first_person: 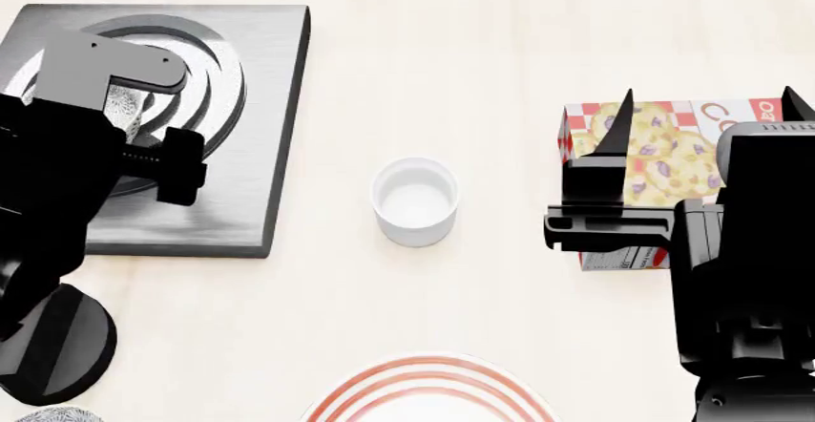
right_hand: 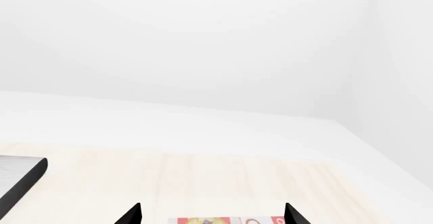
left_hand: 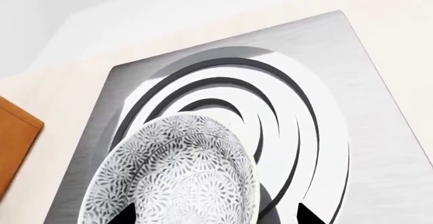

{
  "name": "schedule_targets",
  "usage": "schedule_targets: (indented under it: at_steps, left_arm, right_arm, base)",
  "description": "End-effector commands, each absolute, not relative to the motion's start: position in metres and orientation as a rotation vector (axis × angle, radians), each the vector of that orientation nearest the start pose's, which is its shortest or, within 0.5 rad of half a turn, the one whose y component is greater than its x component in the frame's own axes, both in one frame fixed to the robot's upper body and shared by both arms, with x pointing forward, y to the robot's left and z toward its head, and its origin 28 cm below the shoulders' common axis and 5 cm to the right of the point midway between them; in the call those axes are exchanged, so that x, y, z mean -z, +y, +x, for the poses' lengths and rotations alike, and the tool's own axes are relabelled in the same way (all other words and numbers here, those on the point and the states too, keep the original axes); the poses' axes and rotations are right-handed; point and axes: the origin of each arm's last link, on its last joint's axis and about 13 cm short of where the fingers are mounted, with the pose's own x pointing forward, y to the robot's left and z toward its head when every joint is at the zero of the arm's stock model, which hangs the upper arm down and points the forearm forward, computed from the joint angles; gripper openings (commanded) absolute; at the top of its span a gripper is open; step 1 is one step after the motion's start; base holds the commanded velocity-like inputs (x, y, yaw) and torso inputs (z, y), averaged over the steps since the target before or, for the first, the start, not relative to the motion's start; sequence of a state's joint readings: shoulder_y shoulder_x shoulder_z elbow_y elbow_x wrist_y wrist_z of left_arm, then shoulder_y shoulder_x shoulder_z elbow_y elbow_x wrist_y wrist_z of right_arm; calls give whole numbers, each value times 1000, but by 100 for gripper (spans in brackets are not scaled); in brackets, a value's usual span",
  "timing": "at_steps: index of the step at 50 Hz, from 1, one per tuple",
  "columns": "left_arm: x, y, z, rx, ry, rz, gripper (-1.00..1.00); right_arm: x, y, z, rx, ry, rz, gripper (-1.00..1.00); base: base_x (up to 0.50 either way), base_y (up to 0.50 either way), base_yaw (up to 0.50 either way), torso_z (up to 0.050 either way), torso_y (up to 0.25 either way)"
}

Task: Pick the akita bowl on the stove and place it on the plate.

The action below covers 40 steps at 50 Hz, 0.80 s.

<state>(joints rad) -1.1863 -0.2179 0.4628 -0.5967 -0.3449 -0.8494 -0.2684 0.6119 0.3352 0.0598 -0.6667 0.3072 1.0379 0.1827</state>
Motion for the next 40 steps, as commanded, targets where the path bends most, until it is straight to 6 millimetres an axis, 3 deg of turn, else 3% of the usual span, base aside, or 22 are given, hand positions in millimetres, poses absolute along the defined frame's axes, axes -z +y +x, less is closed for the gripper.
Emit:
schedule_targets:
  at_steps: [1,16,17,40]
  left_arm:
    - [-203,228,394,-139,329,284,100]
    - [-201,229,394,-140,334,288,100]
    - [-200,229,394,-139,334,288,-100]
    - [-200,228,393,-132,324,291,-100]
  right_arm:
    - [-228,-151,251,111,-238,-123,100]
    - [-228,-151,251,111,-238,-123,100]
    - [-228,-151,251,111,-238,-123,100]
    - [-228,-151,251,112,-238,-123,100]
  base:
    - [0,0,0,0,0]
    - [0,0,0,0,0]
    - [0,0,0,0,0]
    - [0,0,0,0,0]
